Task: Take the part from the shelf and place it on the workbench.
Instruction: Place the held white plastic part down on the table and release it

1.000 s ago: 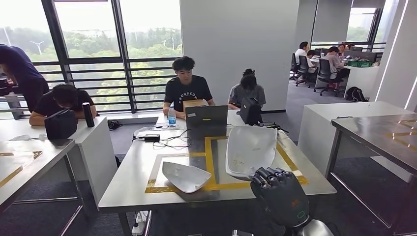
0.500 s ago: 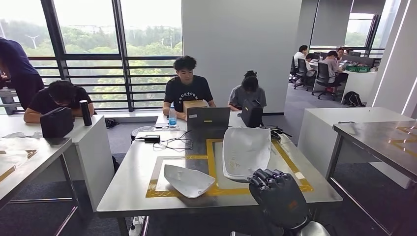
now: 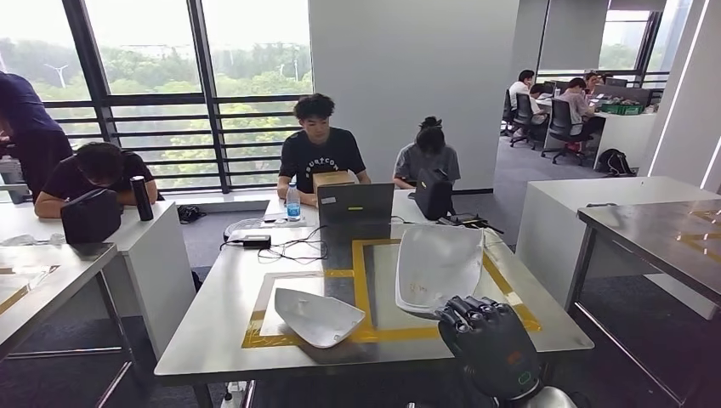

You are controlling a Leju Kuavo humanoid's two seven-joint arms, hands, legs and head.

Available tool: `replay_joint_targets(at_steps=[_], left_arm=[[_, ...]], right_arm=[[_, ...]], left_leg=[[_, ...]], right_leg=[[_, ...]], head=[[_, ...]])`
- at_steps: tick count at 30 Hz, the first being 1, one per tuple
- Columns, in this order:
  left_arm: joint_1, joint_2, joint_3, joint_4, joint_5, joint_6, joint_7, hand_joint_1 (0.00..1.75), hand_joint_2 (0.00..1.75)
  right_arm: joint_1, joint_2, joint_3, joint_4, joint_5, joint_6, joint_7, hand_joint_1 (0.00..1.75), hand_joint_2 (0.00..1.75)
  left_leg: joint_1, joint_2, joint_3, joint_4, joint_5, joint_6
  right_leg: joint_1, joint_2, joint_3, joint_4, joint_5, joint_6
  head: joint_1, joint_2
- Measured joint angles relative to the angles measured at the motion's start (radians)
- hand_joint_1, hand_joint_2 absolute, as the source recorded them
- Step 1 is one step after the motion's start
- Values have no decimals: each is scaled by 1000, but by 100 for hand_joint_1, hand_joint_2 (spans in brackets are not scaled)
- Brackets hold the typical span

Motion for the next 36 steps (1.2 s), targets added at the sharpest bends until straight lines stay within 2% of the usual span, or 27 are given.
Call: replay_joint_targets(at_steps=[1, 3, 4, 5, 6, 8, 9, 10, 13, 15, 16, 18, 19, 20, 21, 23, 24, 25, 27, 29, 30, 32, 34, 35, 36], left_arm=[[-1, 0, 0, 0, 0, 0, 1, 0, 175], [-2, 1, 0, 0, -1, -1, 4, 0, 175], [-1, 2, 0, 0, -1, -1, 5, 0, 175], [0, 2, 0, 0, -1, -2, 5, 0, 175], [0, 2, 0, 0, -1, -2, 5, 0, 175], [0, 3, 0, 0, -2, -2, 5, 0, 175], [0, 3, 0, 0, -2, -2, 5, 0, 175], [-1, 4, 0, 0, -3, -3, 5, 0, 175], [-2, 3, 0, 0, -4, -4, 5, 0, 175], [-3, 2, 0, 0, -6, -6, 5, 0, 175], [-4, 2, 0, 0, -7, -6, 5, 0, 175], [-5, 2, 0, 0, -9, -7, 6, 0, 175], [-5, 3, 0, 0, -9, -7, 6, 0, 175], [-4, 3, 0, 0, -9, -7, 7, 0, 175], [-4, 3, 0, 0, -9, -7, 7, 0, 175], [-4, 2, 0, 0, -9, -7, 6, 0, 175], [-4, 2, 0, 0, -9, -7, 5, 0, 175], [-4, 1, 0, 0, -9, -7, 3, 0, 175], [-3, 1, 0, 0, -9, -7, 0, 0, 175], [-2, 2, 0, -1, -9, -7, -2, 0, 175], [-3, 2, 0, -1, -9, -7, -3, 0, 175], [-3, 3, 0, -1, -8, -6, -4, 0, 175], [0, 4, 1, -1, -7, -6, -4, 0, 175], [2, 4, 1, 0, -7, -6, -4, 0, 175], [4, 4, 1, 0, -7, -6, -4, 0, 175]], right_arm=[[-2, 0, -1, -1, 0, 1, 0, 175, 175], [-3, 0, -1, -1, 1, 4, -2, 175, 175], [-2, 0, -1, -1, 2, 5, -3, 175, 175], [-1, 0, -1, -1, 2, 7, -4, 175, 175], [0, 0, -1, -1, 2, 8, -3, 175, 175], [-1, 0, -1, -1, 2, 9, -3, 175, 175], [-2, 0, -1, -1, 2, 9, -3, 175, 175], [-3, 0, -1, 0, 3, 9, -2, 175, 175], [-4, 0, -2, -1, 3, 9, -3, 175, 175], [-7, -1, -3, -1, 1, 10, -5, 175, 175], [-9, -2, -3, -1, -1, 10, -7, 175, 175], [-12, -6, -4, -1, -7, 12, -13, 175, 175], [-12, -8, -4, 0, -10, 14, -16, 175, 175], [-11, -10, -4, 2, -14, 15, -19, 175, 175], [-12, -12, -4, 3, -18, 16, -21, 175, 175], [-17, -15, -4, 4, -25, 17, -24, 175, 175], [-21, -17, -4, 5, -29, 18, -27, 175, 175], [-26, -18, -4, 6, -34, 18, -29, 175, 175], [-33, -21, -4, 9, -43, 18, -34, 175, 175], [-35, -24, -4, 10, -48, 17, -35, 175, 175], [-37, -25, -4, 11, -49, 16, -35, 175, 175], [-40, -26, -4, 12, -50, 16, -35, 175, 175], [-39, -26, -4, 15, -50, 16, -35, 175, 175], [-37, -26, -4, 16, -50, 16, -35, 175, 175], [-36, -27, -4, 18, -50, 16, -35, 175, 175]], left_leg=[[1, 0, -26, 51, -22, -3], [2, 0, -104, 189, -68, -8], [2, 0, -137, 236, -74, -10], [2, 0, -154, 249, -60, -10], [2, 0, -150, 220, -25, -9], [3, 0, -102, 87, 64, -6], [2, 0, -75, 25, 89, -2], [1, 0, -59, -14, 99, 3], [-1, -2, -48, -32, 88, 22], [2, -2, -39, -36, 83, 36], [3, -2, -34, -38, 80, 42], [2, -2, -29, -37, 73, 49], [2, -2, -27, -37, 69, 50], [1, -3, -23, -35, 64, 50], [1, -3, -18, -34, 59, 49], [1, -5, -4, -32, 47, 45], [-1, -5, 1, -31, 41, 41], [-2, -5, 4, -31, 37, 36], [-3, -5, 7, -34, 32, 25], [-4, -4, 9, -33, 24, 14], [-5, -3, 2, -14, 13, 10], [-4, -3, -46, 86, -31, 2], [-1, -2, -124, 218, -71, -4], [0, -2, -149, 249, -68, -7], [1, -2, -155, 239, -43, -8]], right_leg=[[-2, 0, 6, -2, -3, -5], [-2, 0, 15, -2, -12, -11], [-1, 0, 20, -2, -16, -11], [-1, 1, 27, -1, -22, -11], [-2, 1, 36, -1, -28, -9], [-2, 2, 56, -1, -42, -3], [-1, 3, 61, 1, -49, 3], [0, 3, 63, 2, -54, 8], [2, 5, 62, 1, -61, 25], [1, 3, 50, 36, -82, 37], [0, 2, 26, 83, -103, 42], [-2, 1, -53, 220, -151, 48], [-2, 1, -91, 273, -160, 49], [-2, 1, -114, 295, -151, 48], [-1, 1, -117, 277, -122, 46], [1, 0, -71, 145, -34, 35], [4, 0, -43, 78, -5, 28], [7, -1, -22, 32, 10, 22], [12, 0, -8, 7, 3, 13], [7, 1, 1, 0, 1, 6], [3, 1, 8, -6, 0, 1], [-2, -1, 23, -12, -6, -8], [-2, -1, 33, -12, -16, -11], [-2, 0, 39, -11, -22, -10], [-3, 0, 46, -9, -28, -9]], head=[[-1, 0], [-3, 0], [-4, 0], [-4, 0], [-5, 0], [-7, 0], [-7, 0], [-7, 0], [-6, 1], [-3, 1], [-2, 1], [0, 0], [1, 0], [1, 0], [2, 0], [4, 0], [5, 0], [4, 0], [4, 0], [4, 0], [3, 0], [0, 0], [-2, 0], [-3, 0], [-3, 0]])
